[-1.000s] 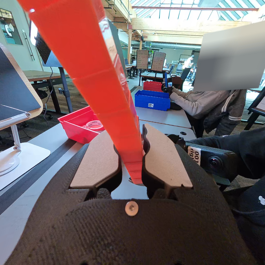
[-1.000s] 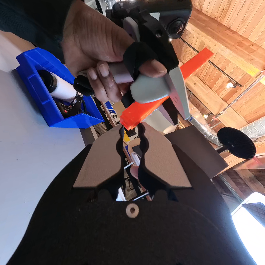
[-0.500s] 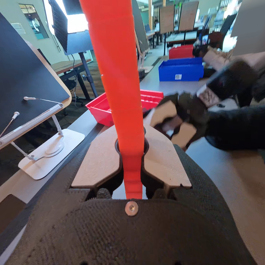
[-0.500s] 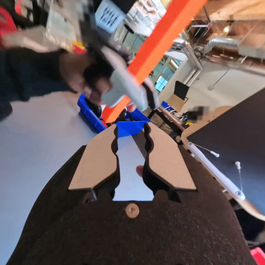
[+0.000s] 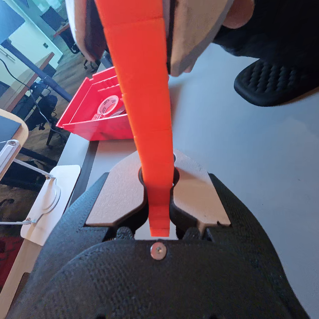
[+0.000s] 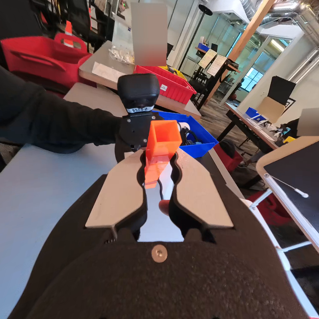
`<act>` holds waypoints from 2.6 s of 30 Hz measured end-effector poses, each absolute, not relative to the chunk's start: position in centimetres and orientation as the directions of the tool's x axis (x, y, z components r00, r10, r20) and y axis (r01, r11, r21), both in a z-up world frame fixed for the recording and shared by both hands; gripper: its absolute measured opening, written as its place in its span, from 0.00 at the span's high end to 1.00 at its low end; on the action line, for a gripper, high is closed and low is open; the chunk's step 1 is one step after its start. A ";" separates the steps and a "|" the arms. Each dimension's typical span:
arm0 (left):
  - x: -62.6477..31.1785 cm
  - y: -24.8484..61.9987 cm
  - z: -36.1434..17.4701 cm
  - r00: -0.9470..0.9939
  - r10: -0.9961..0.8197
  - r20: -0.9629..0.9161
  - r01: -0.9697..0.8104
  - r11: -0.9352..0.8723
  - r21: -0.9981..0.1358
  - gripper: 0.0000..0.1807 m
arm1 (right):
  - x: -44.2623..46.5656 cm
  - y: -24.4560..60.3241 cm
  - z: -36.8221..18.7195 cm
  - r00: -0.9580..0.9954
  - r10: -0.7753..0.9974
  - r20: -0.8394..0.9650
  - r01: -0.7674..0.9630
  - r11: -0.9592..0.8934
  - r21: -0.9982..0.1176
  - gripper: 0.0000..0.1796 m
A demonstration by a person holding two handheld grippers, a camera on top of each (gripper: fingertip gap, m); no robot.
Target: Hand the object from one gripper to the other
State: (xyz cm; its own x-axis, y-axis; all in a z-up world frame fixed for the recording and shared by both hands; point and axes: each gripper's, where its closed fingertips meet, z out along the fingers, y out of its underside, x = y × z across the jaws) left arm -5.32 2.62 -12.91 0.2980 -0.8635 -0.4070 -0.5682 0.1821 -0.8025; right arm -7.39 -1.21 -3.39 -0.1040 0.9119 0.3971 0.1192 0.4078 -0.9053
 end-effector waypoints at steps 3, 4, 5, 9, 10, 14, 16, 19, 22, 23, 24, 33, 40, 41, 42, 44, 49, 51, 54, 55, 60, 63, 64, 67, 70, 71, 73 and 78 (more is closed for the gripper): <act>-6.4 4.1 -11.3 0.409 -0.810 -0.420 -0.514 0.175 -0.840 0.79 | -7.4 -0.8 -2.9 -0.049 0.877 0.478 0.120 0.480 -0.869 0.87; -6.9 4.5 -10.5 0.447 -0.805 -0.391 -0.477 0.155 -0.865 0.73 | -7.2 -0.5 -2.6 -0.013 0.855 0.518 0.122 0.516 -0.848 0.87; -7.4 4.7 -9.5 0.482 -0.807 -0.342 -0.425 0.126 -0.896 0.68 | -7.0 -0.2 -2.0 0.026 0.827 0.561 0.108 0.556 -0.824 0.87; -9.4 4.4 -5.6 0.464 -0.882 0.088 -0.009 -0.104 -0.995 0.71 | -6.2 0.3 -0.1 0.170 0.666 0.726 0.106 0.720 -0.686 0.87; -9.8 4.2 -4.8 0.386 -0.892 0.235 0.112 -0.208 -0.972 0.72 | -6.1 0.6 -0.1 0.198 0.596 0.778 0.141 0.768 -0.624 0.87; -9.9 4.0 -3.7 0.039 -0.800 0.598 0.353 -0.549 -0.757 0.73 | -6.8 2.1 -2.1 0.181 0.313 0.932 0.320 0.878 -0.357 0.87; -8.9 3.7 -4.2 -0.032 -0.759 0.650 0.329 -0.622 -0.711 0.69 | -7.3 3.3 -3.5 0.151 0.189 0.970 0.406 0.883 -0.235 0.87; -7.7 3.2 -4.8 -0.044 -0.742 0.669 0.279 -0.652 -0.705 0.65 | -7.9 5.2 -5.6 0.115 0.082 0.990 0.484 0.865 -0.128 0.87; -7.4 3.4 -6.1 0.054 -0.749 0.660 0.213 -0.638 -0.740 0.65 | -8.2 6.8 -7.5 0.083 0.051 0.995 0.535 0.841 -0.088 0.87; -7.3 3.5 -6.7 0.095 -0.751 0.654 0.184 -0.632 -0.753 0.65 | -8.2 7.2 -8.0 0.077 0.044 0.996 0.550 0.831 -0.079 0.87; -7.2 3.7 -7.3 0.138 -0.749 0.648 0.157 -0.629 -0.761 0.65 | -8.3 7.5 -8.4 0.072 0.031 0.997 0.558 0.827 -0.066 0.87; -7.0 5.4 -10.8 0.298 -0.714 0.634 0.097 -0.638 -0.764 0.78 | -9.1 8.4 -10.2 0.049 -0.037 0.998 0.607 0.795 0.000 0.87; -7.4 5.2 -10.1 0.241 -0.791 0.562 0.113 -0.553 -0.826 0.80 | -8.9 8.4 -9.2 0.123 -0.029 0.992 0.614 0.788 -0.053 0.86; -7.4 5.2 -9.9 0.233 -0.802 0.550 0.122 -0.537 -0.835 0.81 | -8.9 8.4 -9.0 0.134 -0.015 0.991 0.615 0.785 -0.071 0.85; -7.5 5.2 -9.6 0.227 -0.811 0.539 0.134 -0.522 -0.842 0.81 | -8.8 8.4 -8.8 0.145 -0.008 0.989 0.614 0.785 -0.083 0.85; -7.7 5.1 -8.8 0.206 -0.832 0.516 0.172 -0.488 -0.856 0.82 | -8.7 8.1 -8.2 0.173 -0.005 0.985 0.599 0.794 -0.101 0.84; -8.0 5.2 -8.5 0.222 -0.830 0.511 0.180 -0.480 -0.858 0.82 | -8.8 8.2 -8.1 0.163 -0.023 0.986 0.625 0.776 -0.086 0.85; -8.0 5.2 -8.4 0.242 -0.842 0.482 0.175 -0.451 -0.875 0.82 | -8.8 8.2 -8.0 0.179 -0.017 0.984 0.621 0.777 -0.099 0.85; -8.2 4.9 -7.1 0.305 -0.892 0.335 0.159 -0.299 -0.941 0.79 | -8.5 8.1 -7.4 0.252 0.116 0.961 0.565 0.788 -0.243 0.86; -8.5 4.8 -6.5 0.332 -0.898 0.287 0.156 -0.248 -0.956 0.78 | -8.3 8.1 -7.1 0.267 0.135 0.954 0.553 0.789 -0.267 0.86; -9.3 4.0 -3.9 0.489 -0.872 0.010 0.027 0.003 -1.000 0.80 | -8.1 7.8 -6.5 0.324 0.271 0.906 0.470 0.785 -0.403 0.87; -9.3 3.9 -3.7 0.564 -0.817 -0.122 -0.113 0.070 -0.991 0.83 | -8.2 7.9 -6.5 0.314 0.221 0.923 0.505 0.785 -0.360 0.87; -9.1 3.9 -3.9 0.576 -0.805 -0.139 -0.153 0.061 -0.986 0.85 | -8.3 8.0 -6.7 0.307 0.207 0.929 0.523 0.779 -0.346 0.87; -8.7 4.3 -5.3 0.603 -0.775 -0.187 -0.276 0.018 -0.961 0.85 | -8.5 8.1 -6.8 0.300 0.169 0.939 0.556 0.768 -0.316 0.87; -9.0 5.3 -6.4 0.651 -0.721 -0.238 -0.339 0.005 -0.941 0.86 | -8.7 8.0 -7.0 0.271 0.116 0.956 0.594 0.761 -0.261 0.87; -8.8 5.3 -6.5 0.645 -0.729 -0.231 -0.334 0.002 -0.942 0.88 | -8.8 7.8 -7.0 0.259 0.084 0.962 0.605 0.762 -0.229 0.87; -8.6 5.6 -7.1 0.649 -0.729 -0.217 -0.338 -0.021 -0.941 0.90 | -8.9 7.9 -6.8 0.225 0.003 0.974 0.659 0.736 -0.155 0.87; -8.9 6.1 -6.9 0.662 -0.675 -0.327 -0.382 0.071 -0.921 0.95 | -8.8 8.4 -6.7 0.216 -0.028 0.976 0.702 0.699 -0.136 0.87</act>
